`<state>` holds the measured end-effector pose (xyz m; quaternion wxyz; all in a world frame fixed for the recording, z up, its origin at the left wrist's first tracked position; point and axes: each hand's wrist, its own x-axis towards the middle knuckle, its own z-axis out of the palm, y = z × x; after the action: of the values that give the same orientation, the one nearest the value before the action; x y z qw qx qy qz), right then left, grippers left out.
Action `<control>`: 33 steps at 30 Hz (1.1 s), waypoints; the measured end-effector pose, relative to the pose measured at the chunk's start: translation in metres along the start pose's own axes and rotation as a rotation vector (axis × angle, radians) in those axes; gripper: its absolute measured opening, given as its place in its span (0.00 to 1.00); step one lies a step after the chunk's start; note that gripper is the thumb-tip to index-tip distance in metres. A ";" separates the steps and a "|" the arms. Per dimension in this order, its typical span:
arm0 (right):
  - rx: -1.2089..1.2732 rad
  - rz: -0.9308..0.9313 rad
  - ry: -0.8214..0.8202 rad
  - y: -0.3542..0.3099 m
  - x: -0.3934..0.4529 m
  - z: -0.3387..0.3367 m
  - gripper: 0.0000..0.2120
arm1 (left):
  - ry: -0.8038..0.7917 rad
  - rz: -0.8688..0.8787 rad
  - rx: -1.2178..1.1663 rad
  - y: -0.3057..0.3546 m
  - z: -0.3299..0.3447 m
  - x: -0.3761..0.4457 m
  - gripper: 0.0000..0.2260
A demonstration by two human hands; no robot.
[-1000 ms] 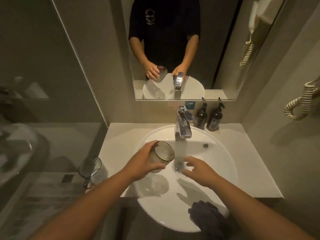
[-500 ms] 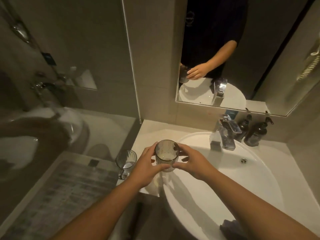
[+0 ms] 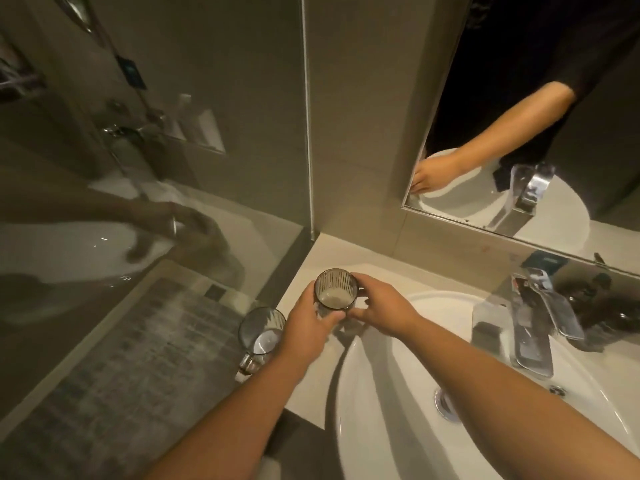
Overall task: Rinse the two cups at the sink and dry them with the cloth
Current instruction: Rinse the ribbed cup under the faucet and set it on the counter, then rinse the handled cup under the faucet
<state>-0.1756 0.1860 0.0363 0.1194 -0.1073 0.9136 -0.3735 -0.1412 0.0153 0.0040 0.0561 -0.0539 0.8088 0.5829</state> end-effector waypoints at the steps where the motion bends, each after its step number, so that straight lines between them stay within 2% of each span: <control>1: -0.030 -0.001 -0.021 0.004 0.006 0.000 0.30 | 0.014 -0.019 -0.001 -0.003 0.004 0.004 0.27; 7: -0.179 0.038 -0.132 0.023 0.030 0.002 0.31 | 0.044 -0.079 0.015 -0.023 0.020 0.018 0.28; 14: -0.312 0.104 -0.172 0.031 0.037 0.008 0.28 | 0.021 -0.117 0.007 -0.037 0.026 0.025 0.31; 18: -0.353 0.134 -0.196 0.029 0.037 0.005 0.25 | -0.003 -0.161 0.131 -0.033 0.026 0.021 0.35; 20: -0.381 0.149 -0.188 0.026 0.032 0.002 0.29 | 0.017 -0.201 0.215 -0.028 0.025 0.011 0.36; 23: -0.396 0.135 -0.104 0.017 0.016 -0.006 0.33 | -0.103 -0.247 0.150 -0.020 0.015 -0.019 0.33; 25: -0.367 0.085 -0.021 0.005 0.000 -0.006 0.30 | -0.265 -0.313 0.174 -0.017 0.001 -0.048 0.33; 27: -0.317 0.007 0.041 -0.010 -0.018 0.001 0.27 | -0.320 -0.376 0.128 -0.019 -0.018 -0.075 0.33; 28: -0.302 -0.025 0.046 -0.018 -0.027 0.007 0.25 | -0.287 -0.378 0.085 -0.024 -0.029 -0.088 0.28; 30: -0.292 -0.069 0.024 -0.035 -0.041 0.023 0.24 | -0.150 -0.312 0.086 -0.029 -0.053 -0.109 0.11; 33: -0.260 -0.064 -0.030 -0.058 -0.048 0.052 0.26 | 0.221 -0.209 0.092 -0.038 -0.089 -0.126 0.16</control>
<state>-0.1079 0.1253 0.0476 0.1063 -0.1564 0.9485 -0.2539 -0.0136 -0.0787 0.0156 0.0294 -0.1991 0.8258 0.5269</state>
